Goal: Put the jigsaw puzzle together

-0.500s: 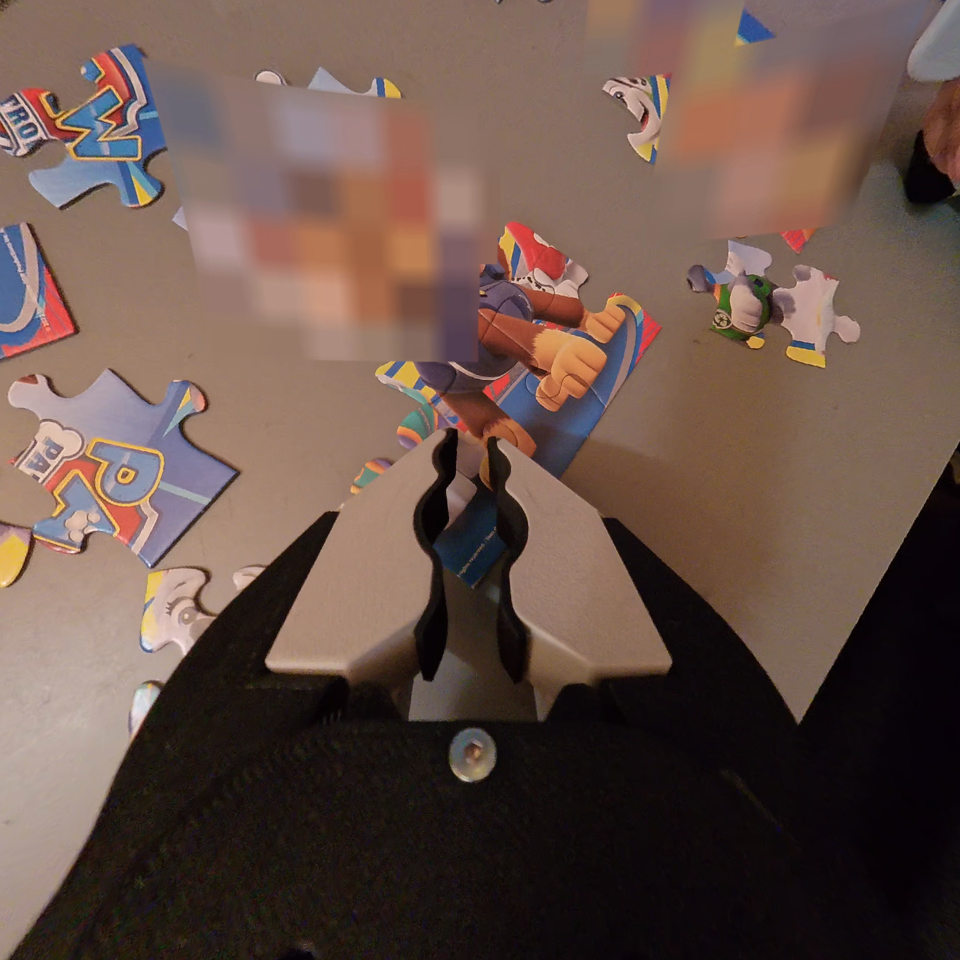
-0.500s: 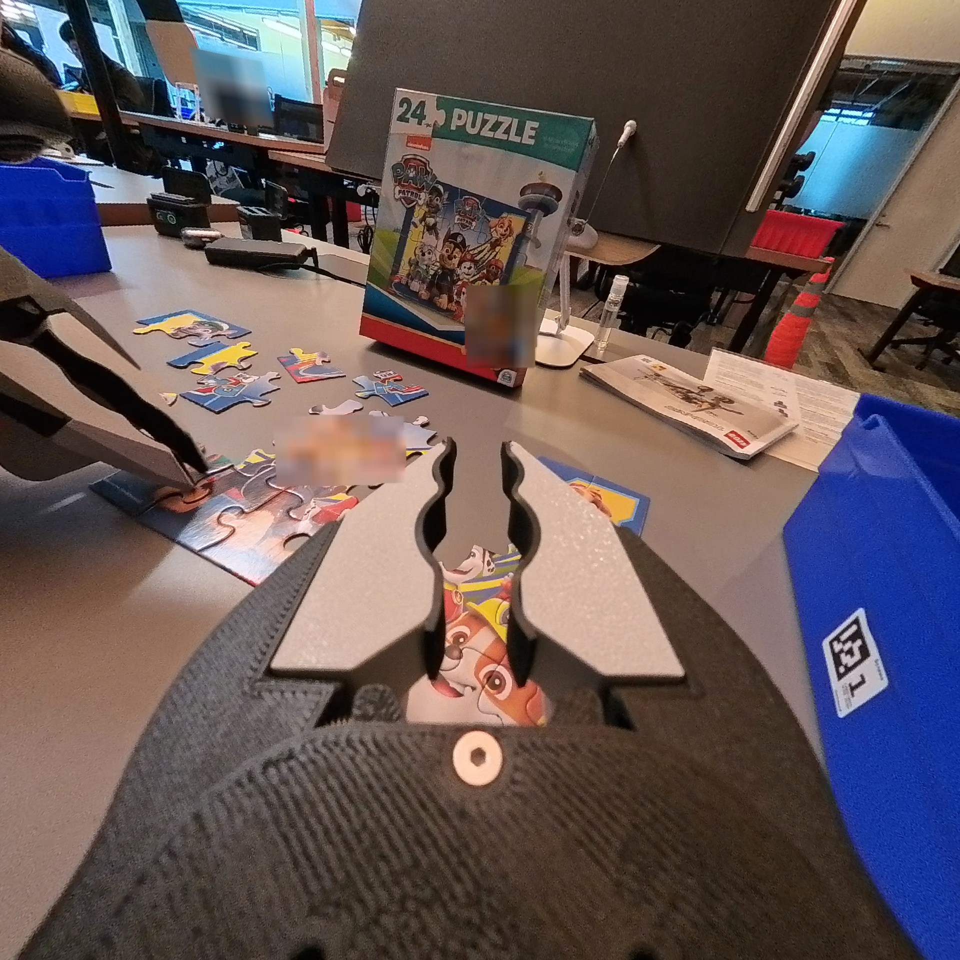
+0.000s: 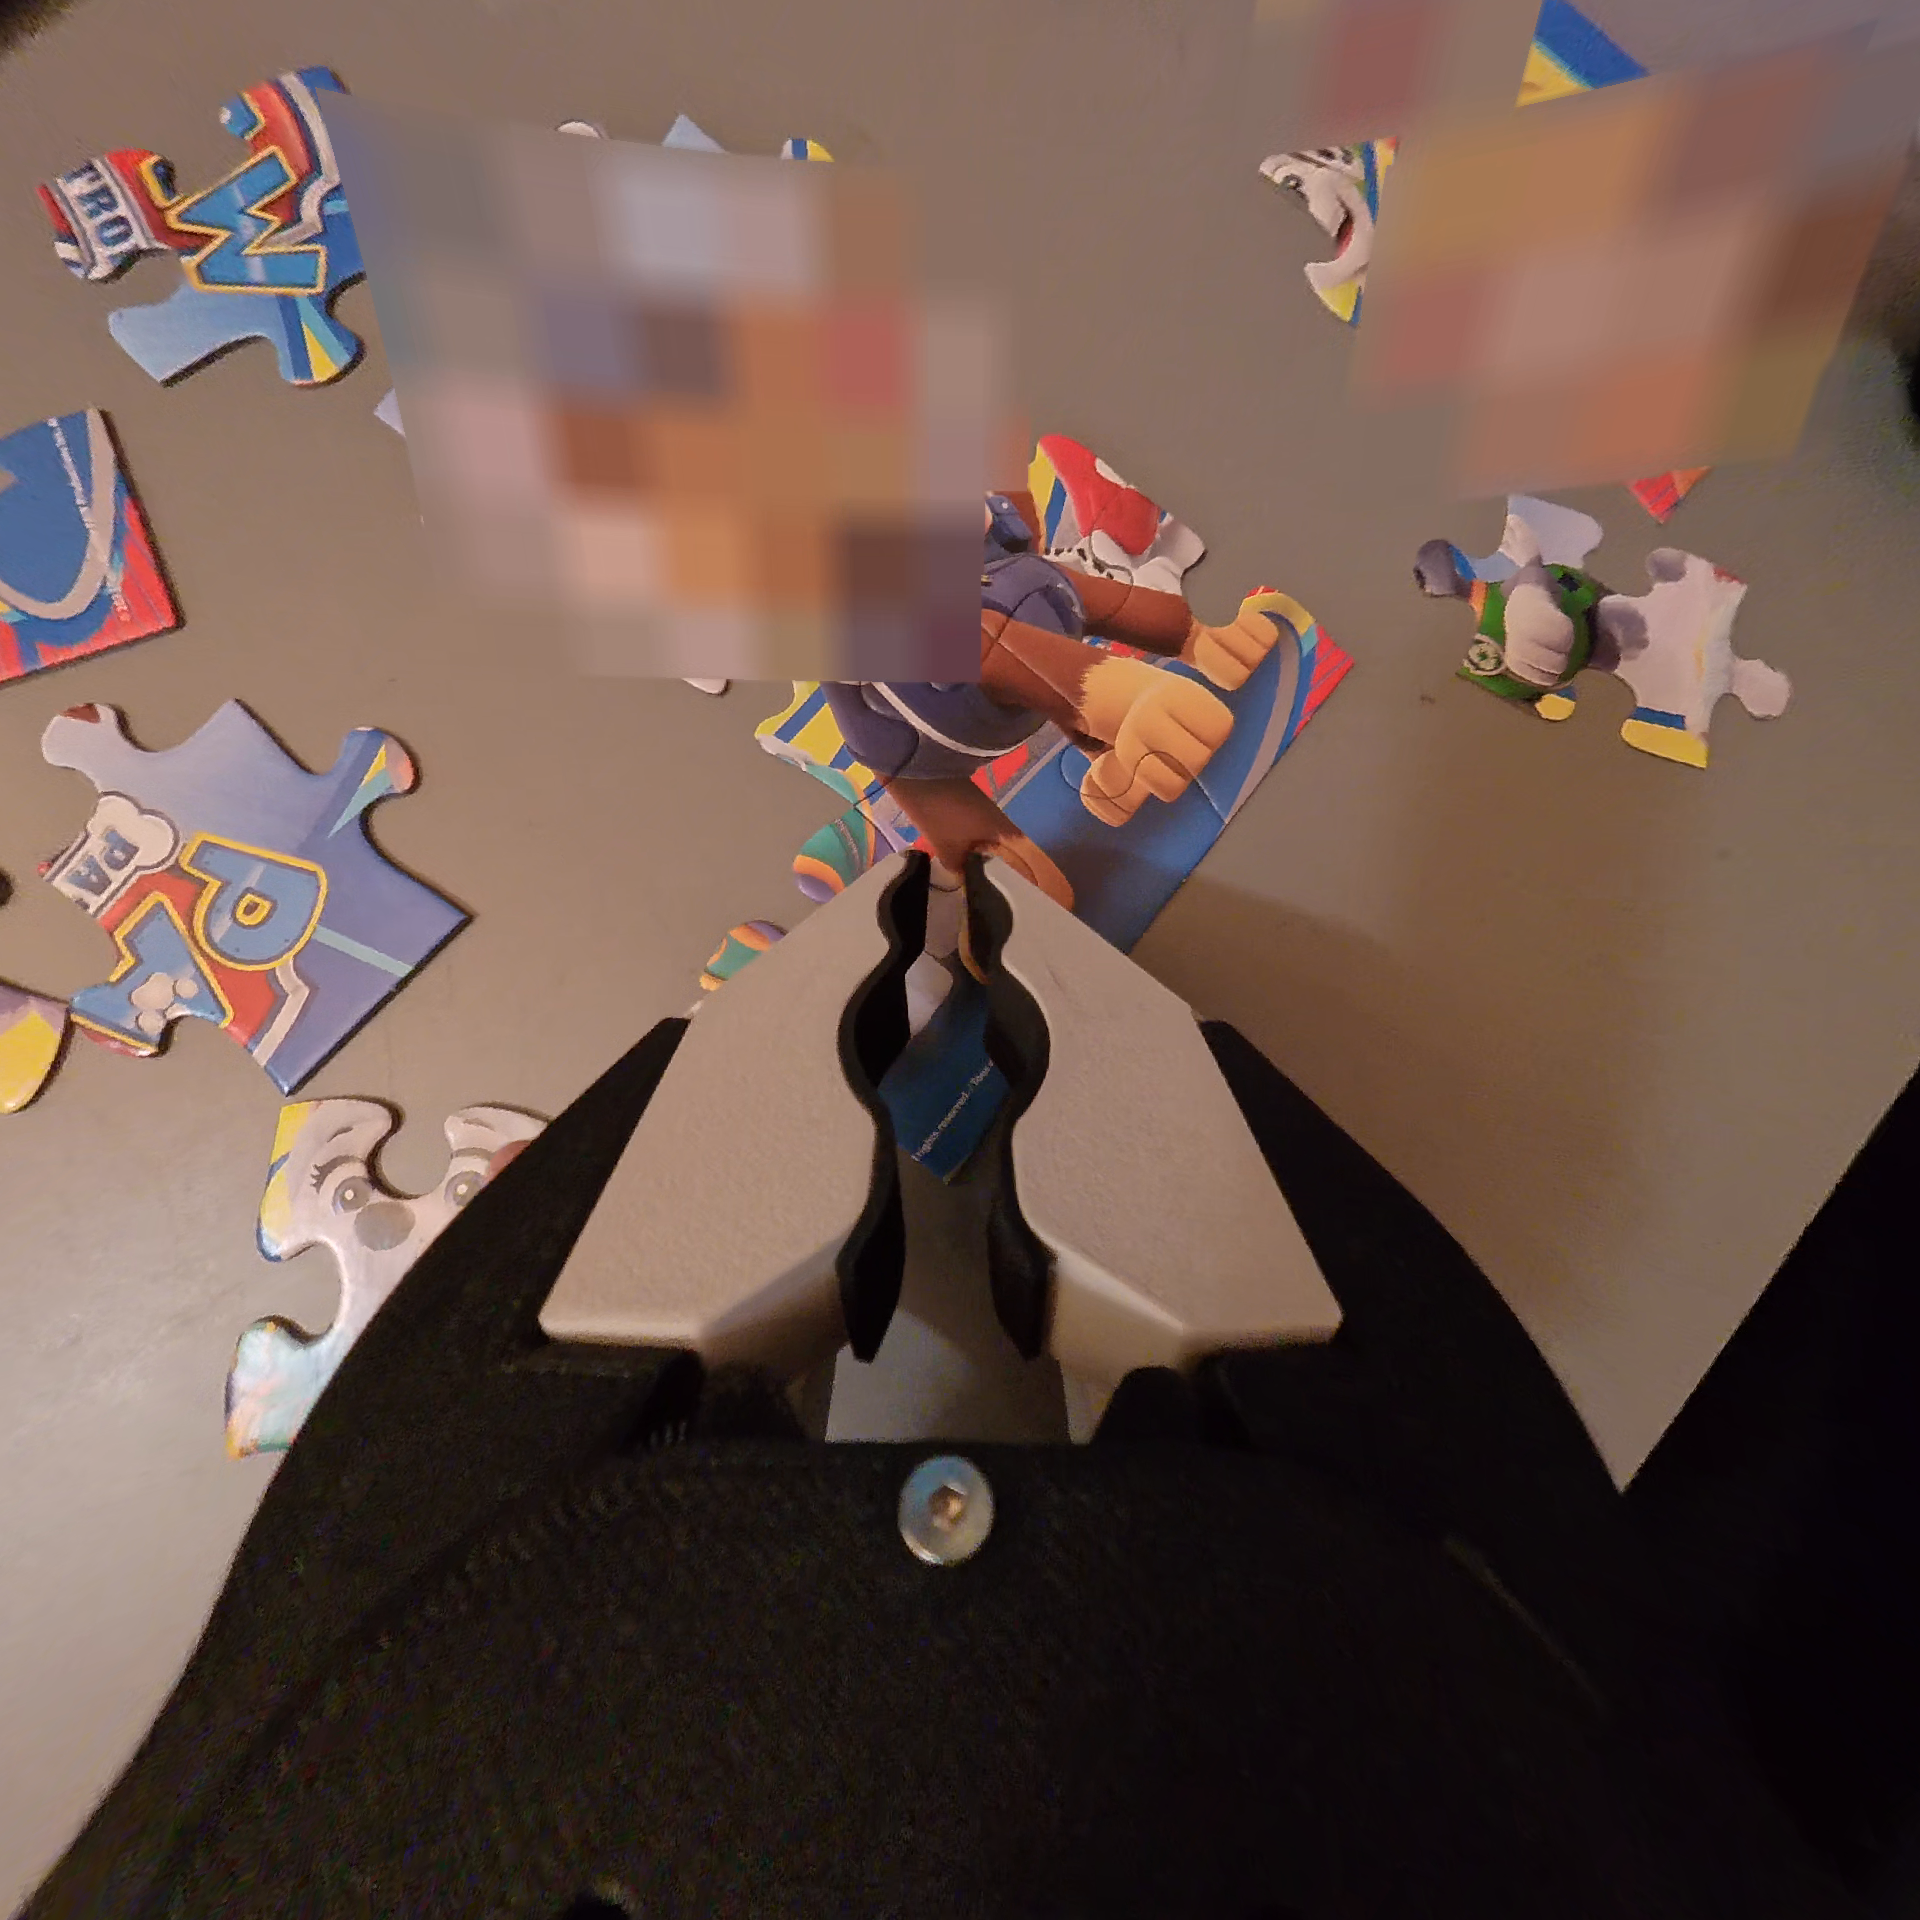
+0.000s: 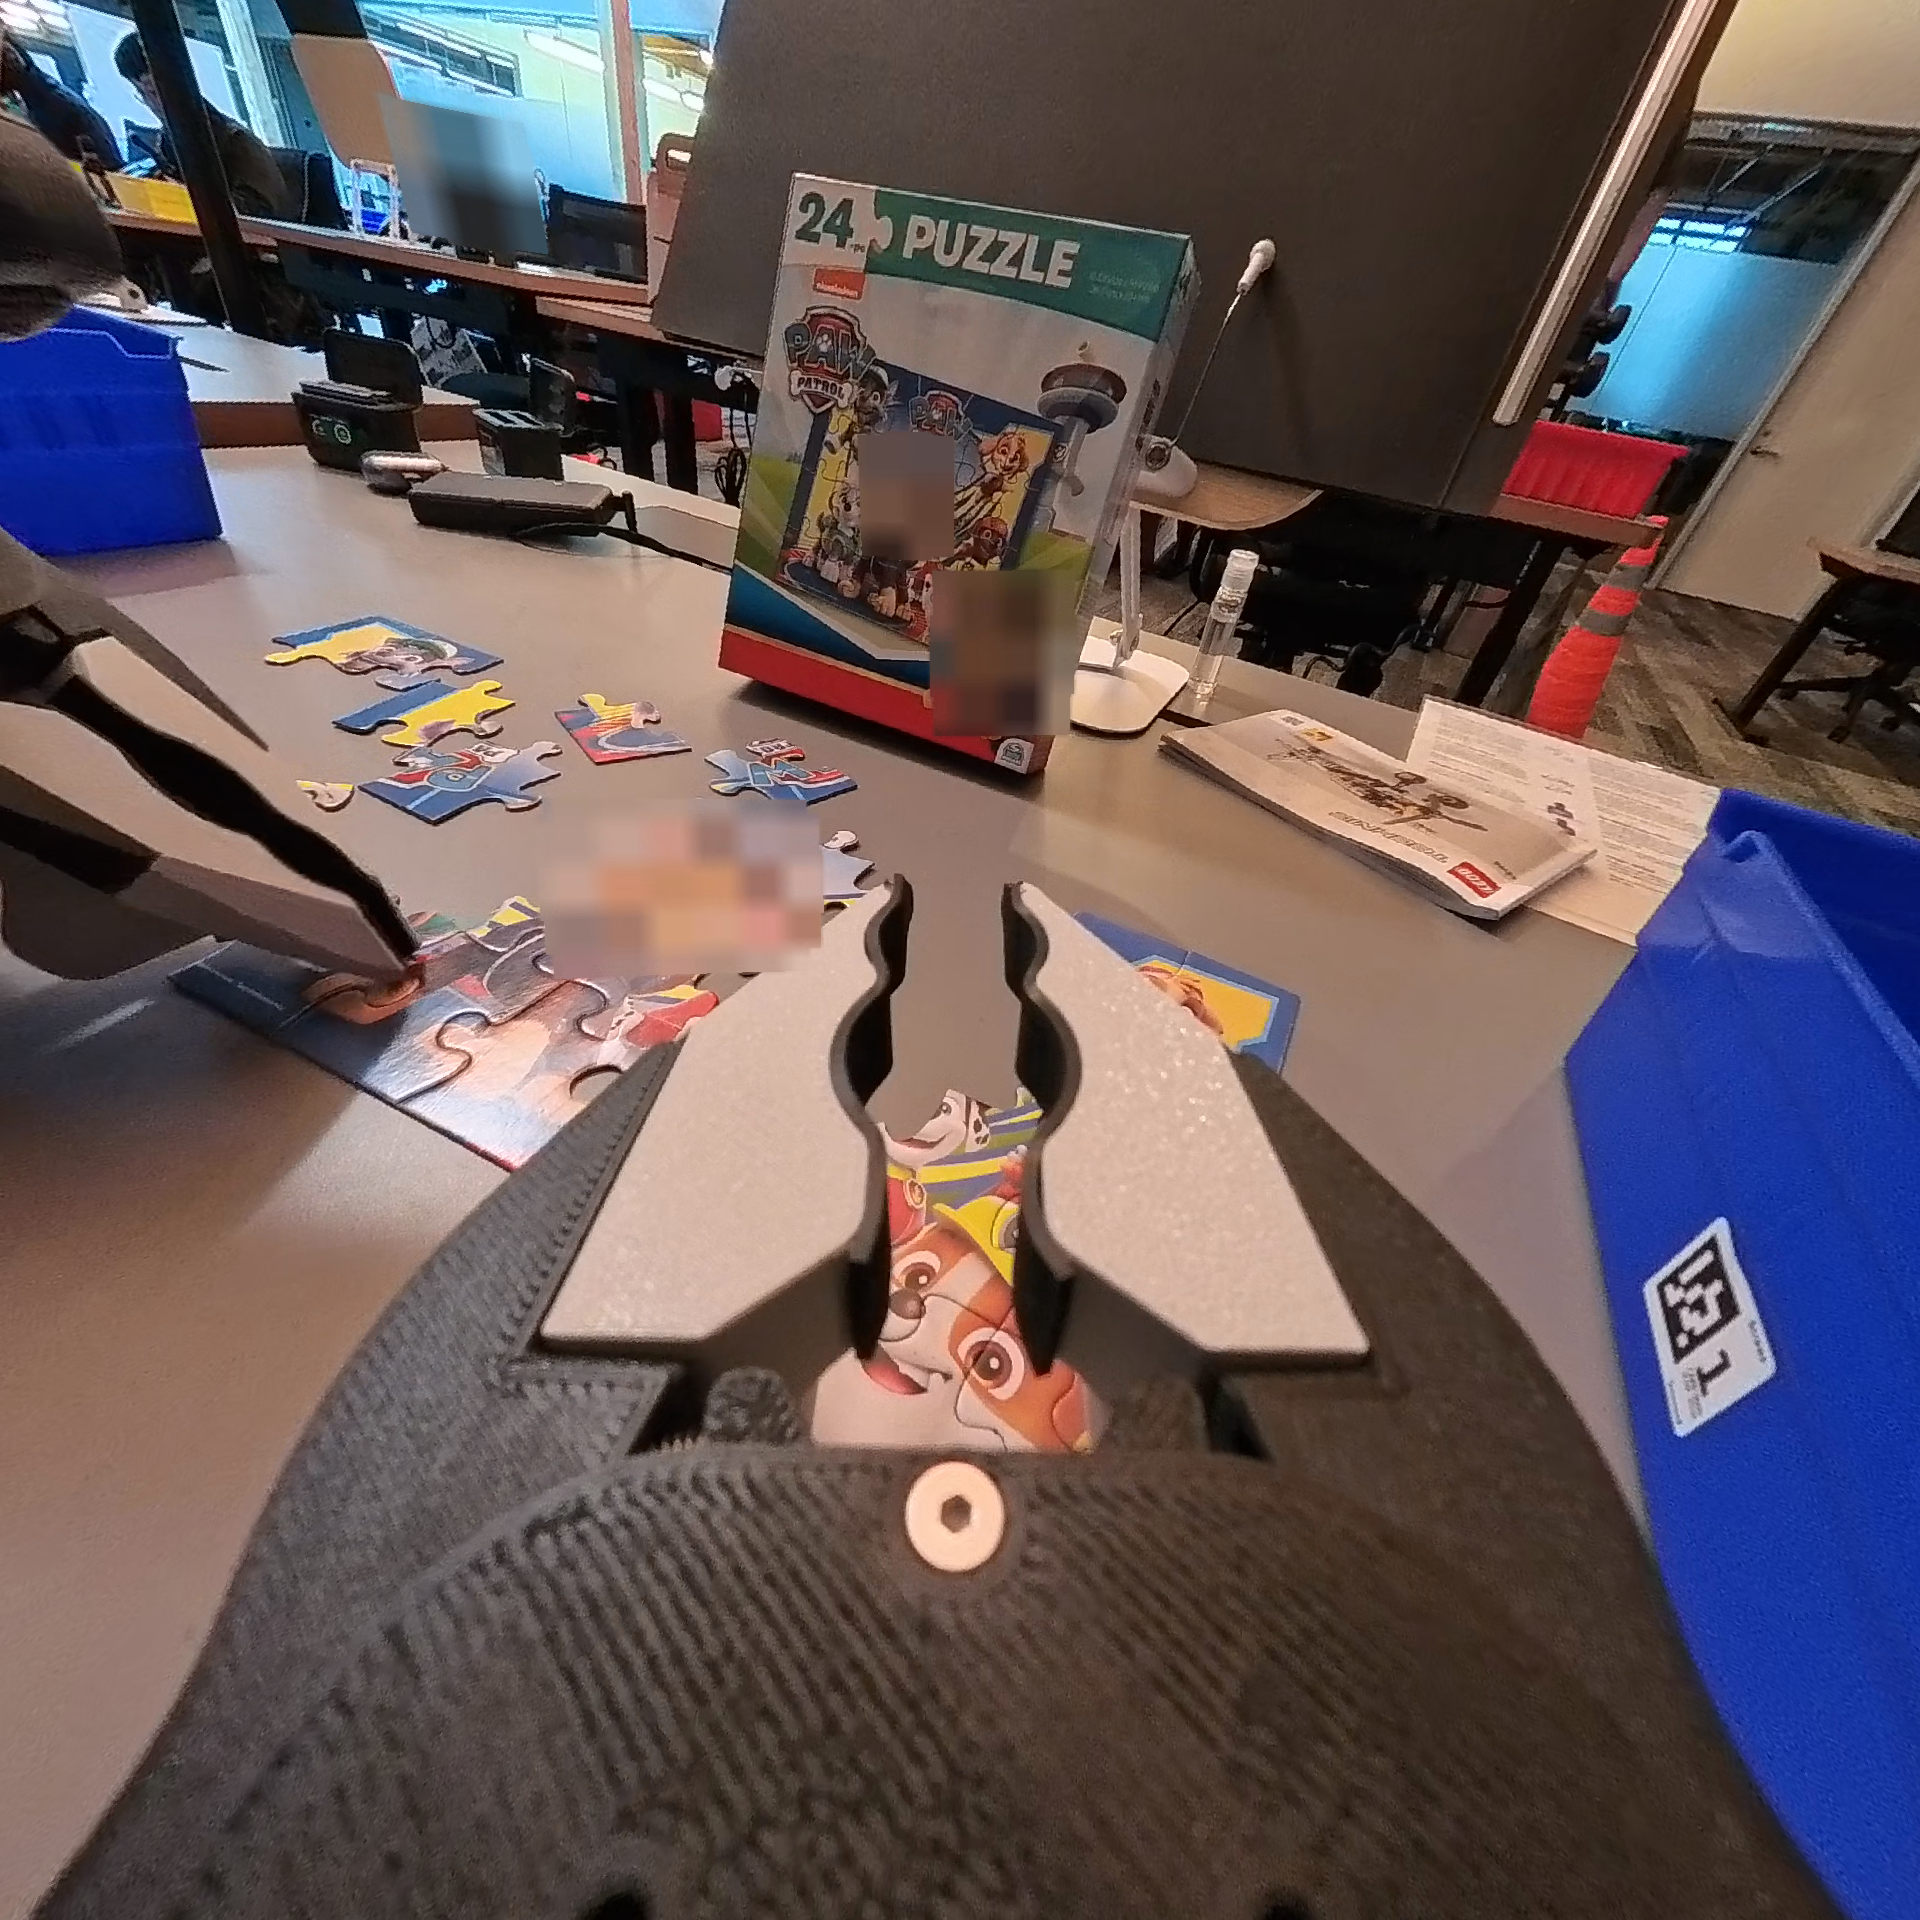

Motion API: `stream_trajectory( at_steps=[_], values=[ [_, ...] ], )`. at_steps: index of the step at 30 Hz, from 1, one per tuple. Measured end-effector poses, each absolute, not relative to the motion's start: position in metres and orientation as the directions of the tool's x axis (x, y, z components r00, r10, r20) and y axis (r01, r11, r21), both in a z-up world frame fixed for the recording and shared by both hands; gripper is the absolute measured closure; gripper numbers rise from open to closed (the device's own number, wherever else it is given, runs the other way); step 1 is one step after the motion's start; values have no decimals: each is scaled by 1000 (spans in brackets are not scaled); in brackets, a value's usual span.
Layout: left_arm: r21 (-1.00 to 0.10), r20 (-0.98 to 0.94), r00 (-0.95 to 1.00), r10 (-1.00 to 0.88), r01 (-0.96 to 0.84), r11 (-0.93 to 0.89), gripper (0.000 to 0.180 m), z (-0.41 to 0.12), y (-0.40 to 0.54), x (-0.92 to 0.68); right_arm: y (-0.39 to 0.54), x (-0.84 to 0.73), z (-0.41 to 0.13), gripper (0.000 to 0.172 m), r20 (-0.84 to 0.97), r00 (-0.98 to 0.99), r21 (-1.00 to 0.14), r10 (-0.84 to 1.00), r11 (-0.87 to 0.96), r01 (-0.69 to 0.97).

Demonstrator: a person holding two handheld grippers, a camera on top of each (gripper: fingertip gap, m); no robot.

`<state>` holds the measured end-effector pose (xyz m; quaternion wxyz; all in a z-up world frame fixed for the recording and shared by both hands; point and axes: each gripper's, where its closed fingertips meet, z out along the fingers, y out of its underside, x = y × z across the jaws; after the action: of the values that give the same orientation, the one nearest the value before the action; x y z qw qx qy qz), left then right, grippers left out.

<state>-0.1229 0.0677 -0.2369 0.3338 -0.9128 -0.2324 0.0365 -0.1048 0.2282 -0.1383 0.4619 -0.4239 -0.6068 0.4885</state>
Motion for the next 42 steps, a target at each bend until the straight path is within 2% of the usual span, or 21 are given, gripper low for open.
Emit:
stream_trajectory(
  at_steps=[6,12,17,23,30,36,42],
  values=[
    [-628,-15,897,442,336,-702,177,-237,66,-125,228,-104,-138,155,147,-213,-985,966,163,59],
    [-701,78,879,471,384,-601,177,-214,63,-130,229,-104,-137,156,143,-213,-986,967,158,56],
    [-633,93,897,433,389,-669,168,-233,57,-118,228,-104,-138,155,148,-214,-985,966,164,61],
    [-636,-4,903,429,329,-698,163,-237,55,-118,229,-104,-138,155,145,-214,-985,966,161,61],
    [-643,13,896,445,348,-682,163,-236,56,-118,228,-104,-138,156,146,-214,-985,966,162,59],
    [-743,123,855,503,416,-525,164,-210,49,-130,229,-104,-137,155,143,-214,-986,966,159,58],
    [-859,150,852,501,363,-360,147,-183,40,-147,228,-104,-138,155,146,-214,-985,966,162,59]
  ],
)
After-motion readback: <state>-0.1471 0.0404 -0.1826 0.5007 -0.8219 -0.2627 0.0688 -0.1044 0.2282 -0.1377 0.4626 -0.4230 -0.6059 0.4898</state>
